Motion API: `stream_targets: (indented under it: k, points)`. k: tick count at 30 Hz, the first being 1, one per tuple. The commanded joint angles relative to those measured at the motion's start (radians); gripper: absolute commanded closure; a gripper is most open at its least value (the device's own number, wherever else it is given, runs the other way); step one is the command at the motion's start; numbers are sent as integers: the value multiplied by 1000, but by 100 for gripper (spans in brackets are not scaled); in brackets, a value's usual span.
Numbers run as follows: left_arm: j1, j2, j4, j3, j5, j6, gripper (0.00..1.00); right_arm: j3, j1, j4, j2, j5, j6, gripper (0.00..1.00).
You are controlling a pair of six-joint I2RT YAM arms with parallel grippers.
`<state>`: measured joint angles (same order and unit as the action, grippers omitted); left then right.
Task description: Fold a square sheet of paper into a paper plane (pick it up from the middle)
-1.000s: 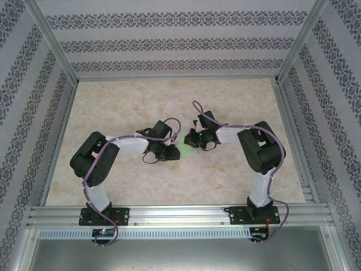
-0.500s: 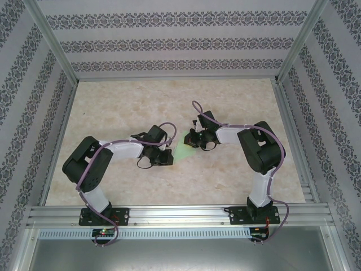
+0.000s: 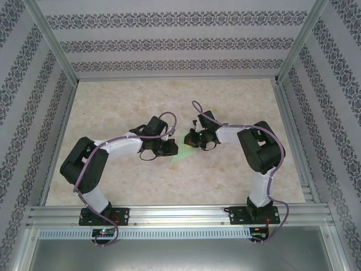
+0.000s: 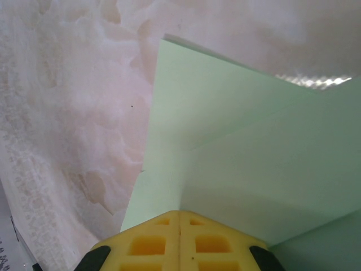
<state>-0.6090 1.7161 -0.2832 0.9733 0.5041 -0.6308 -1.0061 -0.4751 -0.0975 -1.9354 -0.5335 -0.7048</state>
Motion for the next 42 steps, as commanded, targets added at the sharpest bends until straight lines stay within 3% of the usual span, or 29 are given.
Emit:
stream_targets:
  k: [1,16,25,31,42]
  points:
    - [-5,57,44,40,19,-24,90,42,6,-142,-93,121,21,97]
    - [-7,99,-66,-27,-81,25,98,32,9,-140,-73,112,20,97]
    - [-7,108,-68,-57,-114,6,100,-7,-5,-37,69,15,2,95]
    - [-6,103,-74,-66,-142,-17,100,67,-47,8,147,-12,2,92]
    - [-7,97,-88,-76,-174,-52,100,63,-117,52,76,-33,-27,93]
